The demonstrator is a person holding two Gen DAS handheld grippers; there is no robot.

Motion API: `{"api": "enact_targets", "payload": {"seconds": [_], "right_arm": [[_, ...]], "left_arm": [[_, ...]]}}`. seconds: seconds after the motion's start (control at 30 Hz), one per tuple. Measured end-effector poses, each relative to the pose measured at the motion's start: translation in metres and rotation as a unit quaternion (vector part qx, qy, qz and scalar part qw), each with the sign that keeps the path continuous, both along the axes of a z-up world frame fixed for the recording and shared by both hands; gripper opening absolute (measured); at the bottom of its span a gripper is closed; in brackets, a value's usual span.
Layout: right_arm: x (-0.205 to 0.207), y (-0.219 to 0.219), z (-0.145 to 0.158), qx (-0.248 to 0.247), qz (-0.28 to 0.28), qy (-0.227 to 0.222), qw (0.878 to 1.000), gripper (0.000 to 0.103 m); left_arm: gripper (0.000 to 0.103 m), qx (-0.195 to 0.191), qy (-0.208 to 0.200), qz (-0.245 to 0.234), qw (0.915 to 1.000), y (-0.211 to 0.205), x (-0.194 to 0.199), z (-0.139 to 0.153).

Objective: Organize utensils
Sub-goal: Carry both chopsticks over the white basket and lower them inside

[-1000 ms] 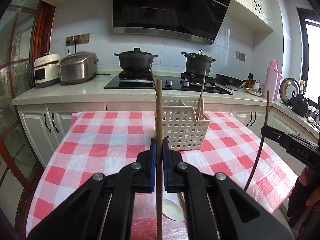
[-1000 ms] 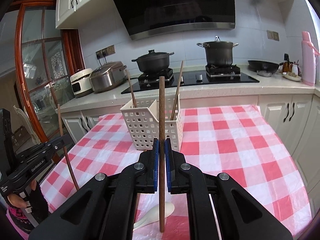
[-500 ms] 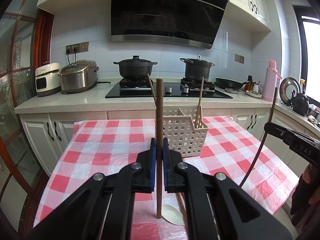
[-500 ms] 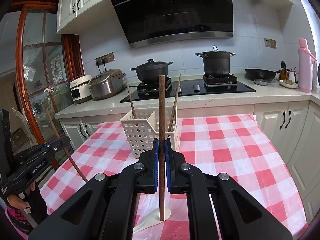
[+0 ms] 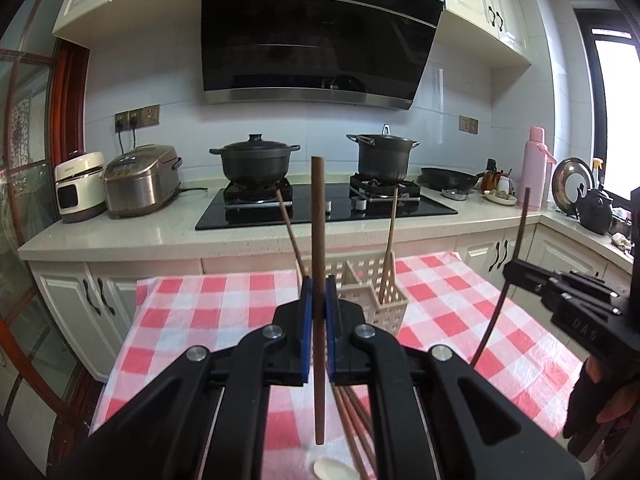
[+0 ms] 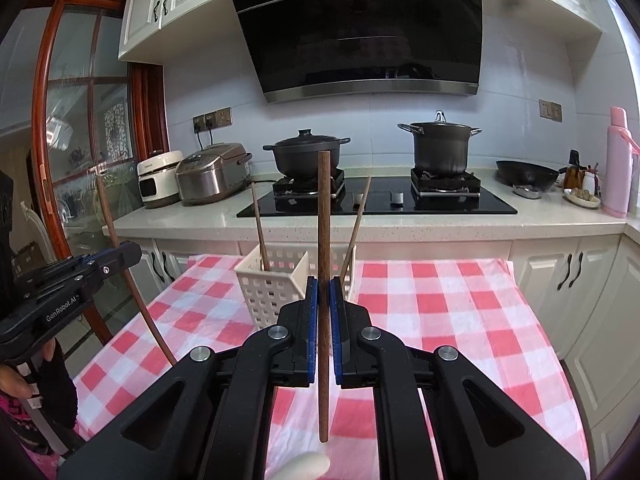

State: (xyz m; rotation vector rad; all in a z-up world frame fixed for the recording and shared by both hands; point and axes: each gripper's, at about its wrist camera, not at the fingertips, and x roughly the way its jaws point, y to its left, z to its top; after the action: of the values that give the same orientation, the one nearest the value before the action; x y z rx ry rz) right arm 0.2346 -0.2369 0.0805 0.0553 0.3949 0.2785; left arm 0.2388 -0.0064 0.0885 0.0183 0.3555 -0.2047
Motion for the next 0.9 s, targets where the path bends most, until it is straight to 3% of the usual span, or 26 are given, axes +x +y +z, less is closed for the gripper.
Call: {"api": "enact_targets", "payload": {"seconds": [0.4, 0.57, 0.77, 0.9], "right_arm": [[0.075, 0.003, 0.051, 0.018, -0.016, -0.005, 1.0, 0.008], [0.105, 0.006, 0.062, 0.022, -0.025, -0.001, 0.999, 0.008], [0.131, 0.012, 0.071, 0.024, -0.032, -0.013, 0.999, 0.008], [0.151, 0.019, 0.061, 0.018, -0.029, 0.005, 0.999, 0.008]], "left_arm": [[0.006, -0.039, 0.011, -0.027, 0.9988, -0.012, 0.076, 0.073], [0.006, -0.034, 0.01, -0.018, 0.9992, -0.018, 0.11, 0.098], [0.006, -0.041, 0.011, 0.004, 0.9991, -0.016, 0.151, 0.111], [0.006, -0.053, 0.031, 0.01, 0.9981, -0.012, 0.181, 0.101]]}}
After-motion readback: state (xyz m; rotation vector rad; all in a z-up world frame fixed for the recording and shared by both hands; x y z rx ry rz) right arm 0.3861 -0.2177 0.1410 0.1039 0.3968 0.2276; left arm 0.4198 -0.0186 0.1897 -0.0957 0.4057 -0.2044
